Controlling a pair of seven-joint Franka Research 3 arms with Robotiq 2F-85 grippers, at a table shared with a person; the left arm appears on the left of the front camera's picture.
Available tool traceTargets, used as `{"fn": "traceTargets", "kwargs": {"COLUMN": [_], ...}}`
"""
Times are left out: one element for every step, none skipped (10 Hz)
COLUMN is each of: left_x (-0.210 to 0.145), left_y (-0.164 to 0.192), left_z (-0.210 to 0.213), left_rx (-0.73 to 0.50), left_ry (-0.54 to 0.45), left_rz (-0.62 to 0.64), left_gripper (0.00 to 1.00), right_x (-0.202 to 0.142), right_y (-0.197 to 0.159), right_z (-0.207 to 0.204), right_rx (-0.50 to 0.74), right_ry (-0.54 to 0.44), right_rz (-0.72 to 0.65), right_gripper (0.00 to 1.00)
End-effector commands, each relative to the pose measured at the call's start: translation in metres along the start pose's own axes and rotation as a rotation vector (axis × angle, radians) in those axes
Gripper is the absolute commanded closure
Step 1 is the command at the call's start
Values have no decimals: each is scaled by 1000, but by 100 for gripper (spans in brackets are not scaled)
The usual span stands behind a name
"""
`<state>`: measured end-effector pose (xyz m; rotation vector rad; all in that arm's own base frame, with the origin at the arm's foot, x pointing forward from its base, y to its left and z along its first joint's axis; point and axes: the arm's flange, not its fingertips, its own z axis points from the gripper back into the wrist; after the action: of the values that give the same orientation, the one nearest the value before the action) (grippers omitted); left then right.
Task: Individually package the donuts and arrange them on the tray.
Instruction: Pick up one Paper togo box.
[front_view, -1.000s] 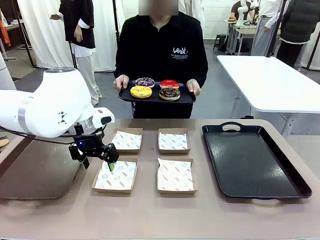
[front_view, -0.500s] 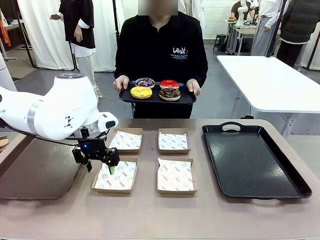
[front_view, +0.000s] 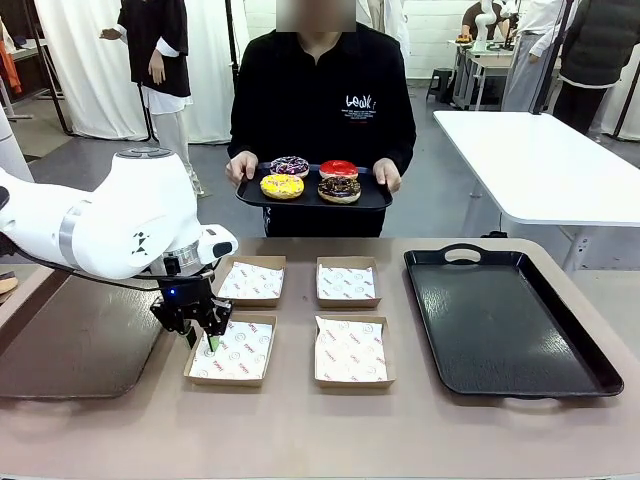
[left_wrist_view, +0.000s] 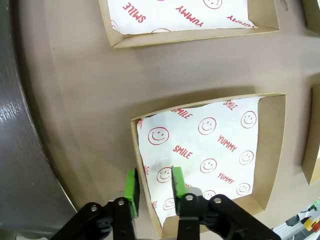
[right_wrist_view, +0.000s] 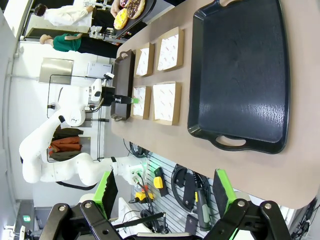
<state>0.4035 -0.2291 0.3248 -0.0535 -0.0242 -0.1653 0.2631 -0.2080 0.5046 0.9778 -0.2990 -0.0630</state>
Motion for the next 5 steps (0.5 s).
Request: {"fn": "traceTargets", "kwargs": {"left_x": [5, 4, 3, 4, 6], "left_y": [-3, -2, -3, -2, -2], "left_z": [0, -1, -1, 2, 6], "left_rx": [25, 21, 16, 11, 11], "left_ry": [-16, -14, -14, -9, -5], "left_rz": [31, 35, 40, 45, 49], "left_gripper": [99, 100, 100, 100, 100], "right_x": [1, 1, 1, 1, 1], "right_y": [1, 1, 1, 1, 1], "right_z": [-1, -1, -1, -1, -1], "right_rx": [24, 24, 24, 24, 24], "right_ry": [-17, -17, -17, -17, -17], "right_rz": [-6, -6, -6, -6, -6], "right_gripper": [0, 0, 0, 0, 0]}}
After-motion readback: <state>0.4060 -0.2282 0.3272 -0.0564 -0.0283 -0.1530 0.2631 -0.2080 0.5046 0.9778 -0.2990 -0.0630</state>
